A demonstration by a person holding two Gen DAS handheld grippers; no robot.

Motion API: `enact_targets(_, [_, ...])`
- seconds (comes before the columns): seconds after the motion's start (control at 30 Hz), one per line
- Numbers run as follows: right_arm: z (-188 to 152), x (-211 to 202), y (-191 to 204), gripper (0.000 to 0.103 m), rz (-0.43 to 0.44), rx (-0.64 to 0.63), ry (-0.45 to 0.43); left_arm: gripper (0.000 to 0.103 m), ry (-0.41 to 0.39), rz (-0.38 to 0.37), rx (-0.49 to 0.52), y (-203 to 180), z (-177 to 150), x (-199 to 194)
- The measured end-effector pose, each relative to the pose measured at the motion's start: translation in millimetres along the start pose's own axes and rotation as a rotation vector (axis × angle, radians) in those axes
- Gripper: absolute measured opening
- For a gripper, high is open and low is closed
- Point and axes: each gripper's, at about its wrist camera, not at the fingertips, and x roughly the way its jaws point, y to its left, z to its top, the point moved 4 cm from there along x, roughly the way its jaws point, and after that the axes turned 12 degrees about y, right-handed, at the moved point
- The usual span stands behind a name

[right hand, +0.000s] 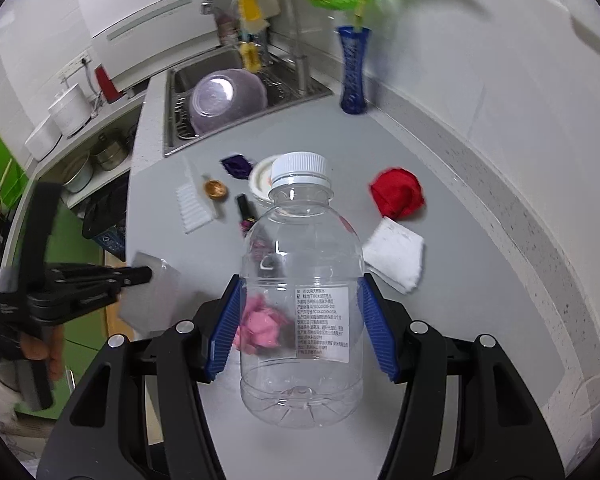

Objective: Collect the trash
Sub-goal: 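Lift the water bottle with the right tool while the left tool grasps the white tray, then carry the bottle and tray toward the pink wastebasket on the floor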

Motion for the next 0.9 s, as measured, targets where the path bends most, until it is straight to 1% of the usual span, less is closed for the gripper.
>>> enact_targets(0.13, [9,-4,43,0.058,0.015,-0.053,-0.025,0.002,-0.074,0.028,0.034,30,-18,-51])
enact_targets(0.2, [16,-4,77,0.058,0.035,-0.104,-0.035,0.002,-0.112,0.050,0.025,57,-31,-81])
enact_targets(0.3, [24,-6,129,0.058,0.072,-0.174,-0.047,0.002,-0.156,0.086,-0.015,104,-56,-120])
enact_targets(0.33, [26,-6,149,0.058,0.086,-0.198,-0.052,0.002,-0.162,0.090,-0.028,113,-61,-125])
enact_targets(0.37, [29,-7,175,0.058,0.106,-0.229,-0.058,0.002,-0.177,0.104,-0.057,136,-72,-139])
enact_targets(0.4, [31,-8,192,0.058,0.120,-0.246,-0.062,0.002,-0.184,0.115,-0.071,146,-77,-143])
enact_targets(0.47, [34,-7,240,0.058,0.160,-0.296,-0.069,0.002,-0.200,0.136,-0.125,183,-97,-159])
enact_targets(0.5, [34,-6,257,0.058,0.170,-0.315,-0.069,0.002,-0.208,0.144,-0.150,202,-108,-167])
enact_targets(0.6, [35,-3,316,0.058,0.206,-0.390,-0.071,0.002,-0.225,0.172,-0.209,239,-126,-177])
enact_targets(0.67, [36,2,352,0.058,0.230,-0.435,-0.057,0.002,-0.236,0.179,-0.265,267,-140,-184])
enact_targets(0.77, [37,11,388,0.058,0.254,-0.493,-0.045,0.002,-0.248,0.202,-0.337,299,-156,-190])
enact_targets(0.87, [40,23,418,0.058,0.275,-0.540,-0.031,0.002,-0.253,0.206,-0.413,326,-169,-187])
enact_targets(0.9, [40,28,426,0.058,0.278,-0.550,-0.023,0.002,-0.252,0.196,-0.435,335,-171,-183])
